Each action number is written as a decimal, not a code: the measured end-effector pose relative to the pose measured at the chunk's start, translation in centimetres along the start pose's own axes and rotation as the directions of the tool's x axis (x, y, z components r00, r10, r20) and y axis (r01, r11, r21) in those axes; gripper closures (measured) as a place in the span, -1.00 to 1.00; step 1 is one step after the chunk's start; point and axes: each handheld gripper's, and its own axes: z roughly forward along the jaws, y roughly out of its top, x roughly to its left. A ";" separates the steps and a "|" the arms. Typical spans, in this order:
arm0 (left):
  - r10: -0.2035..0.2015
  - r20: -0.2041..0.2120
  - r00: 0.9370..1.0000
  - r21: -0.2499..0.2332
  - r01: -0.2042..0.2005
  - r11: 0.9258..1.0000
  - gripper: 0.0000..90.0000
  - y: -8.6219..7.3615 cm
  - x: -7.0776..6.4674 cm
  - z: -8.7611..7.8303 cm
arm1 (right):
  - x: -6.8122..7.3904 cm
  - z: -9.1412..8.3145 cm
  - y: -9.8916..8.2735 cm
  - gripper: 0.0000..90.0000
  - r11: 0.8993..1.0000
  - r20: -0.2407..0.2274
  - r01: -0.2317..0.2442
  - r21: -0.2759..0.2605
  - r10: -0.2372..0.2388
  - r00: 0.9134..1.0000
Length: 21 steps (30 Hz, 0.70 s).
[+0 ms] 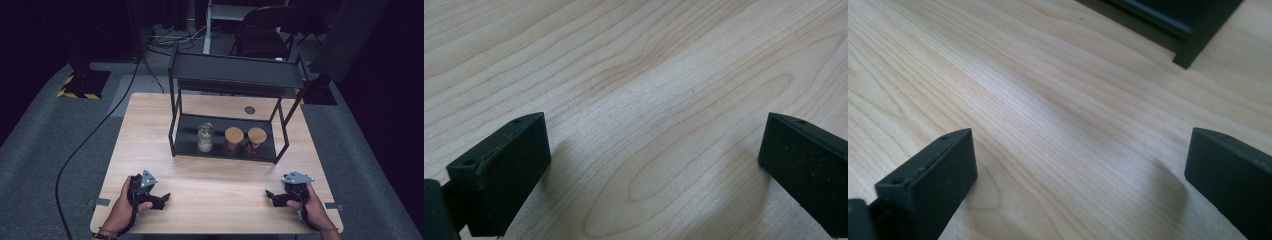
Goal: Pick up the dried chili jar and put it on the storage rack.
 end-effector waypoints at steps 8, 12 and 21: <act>0.001 0.001 1.000 0.000 -0.001 1.000 -1.00 0.0 0.0 0.0 | -0.4 -0.1 -0.2 -0.99 1.000 -0.019 -0.027 0.012 0.027 0.999; 0.002 0.000 1.000 -0.001 -0.002 1.000 -1.00 0.0 0.0 0.0 | -0.5 0.0 -0.2 -1.00 0.999 -0.023 -0.030 0.014 0.030 0.999; 0.002 0.000 1.000 -0.001 -0.002 1.000 -1.00 0.0 0.0 0.0 | -0.5 0.0 -0.2 -1.00 0.999 -0.026 -0.029 0.014 0.030 0.999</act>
